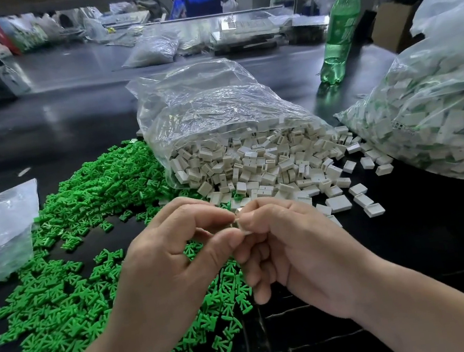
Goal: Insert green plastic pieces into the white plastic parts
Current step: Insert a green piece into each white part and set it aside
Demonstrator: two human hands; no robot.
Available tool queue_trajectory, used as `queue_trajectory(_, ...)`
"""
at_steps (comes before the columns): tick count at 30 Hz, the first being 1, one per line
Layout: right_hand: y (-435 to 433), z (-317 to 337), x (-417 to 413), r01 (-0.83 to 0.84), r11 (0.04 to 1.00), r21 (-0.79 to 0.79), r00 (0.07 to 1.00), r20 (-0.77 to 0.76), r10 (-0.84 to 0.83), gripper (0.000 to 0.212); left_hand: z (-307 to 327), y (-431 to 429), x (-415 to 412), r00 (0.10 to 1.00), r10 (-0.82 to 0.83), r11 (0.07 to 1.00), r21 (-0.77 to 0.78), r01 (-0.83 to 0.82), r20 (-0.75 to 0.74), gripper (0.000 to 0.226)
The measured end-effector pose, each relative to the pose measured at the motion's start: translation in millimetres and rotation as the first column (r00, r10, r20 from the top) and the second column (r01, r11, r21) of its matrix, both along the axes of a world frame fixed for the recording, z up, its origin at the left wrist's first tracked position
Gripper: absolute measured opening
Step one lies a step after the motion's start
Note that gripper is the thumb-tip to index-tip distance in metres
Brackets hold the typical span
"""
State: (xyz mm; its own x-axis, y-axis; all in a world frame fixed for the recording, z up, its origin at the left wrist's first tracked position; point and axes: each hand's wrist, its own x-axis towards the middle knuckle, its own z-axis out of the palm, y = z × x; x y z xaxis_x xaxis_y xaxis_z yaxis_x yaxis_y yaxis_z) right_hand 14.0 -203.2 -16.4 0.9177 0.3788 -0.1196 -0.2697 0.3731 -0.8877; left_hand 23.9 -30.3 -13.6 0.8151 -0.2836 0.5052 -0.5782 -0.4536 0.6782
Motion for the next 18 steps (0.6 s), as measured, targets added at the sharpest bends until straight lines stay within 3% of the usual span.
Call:
queue_trajectory(5, -12, 3, 7, 0.069, 0.993, 0.097, 0.998, -0.008, -0.069, 0.020, -5, 4, 7, 0.996, 0.077, 0.997, 0.033, -0.076, -0.037, 0.008)
queue_trajectory(12, -11, -2, 7, 0.028, 1.000, 0.001, 1.000, 0.007, -0.028, 0.018, -2, -4, -2, 0.999, -0.038, 0.999, -0.006, 0.038, -0.032, 0.025)
queue_trajectory(18, -9, -4, 6, 0.004, 0.998, -0.056, 1.000, -0.009, -0.004, 0.011, -4, -7, -2, 0.999, -0.007, 1.000, -0.014, 0.007, -0.040, 0.010)
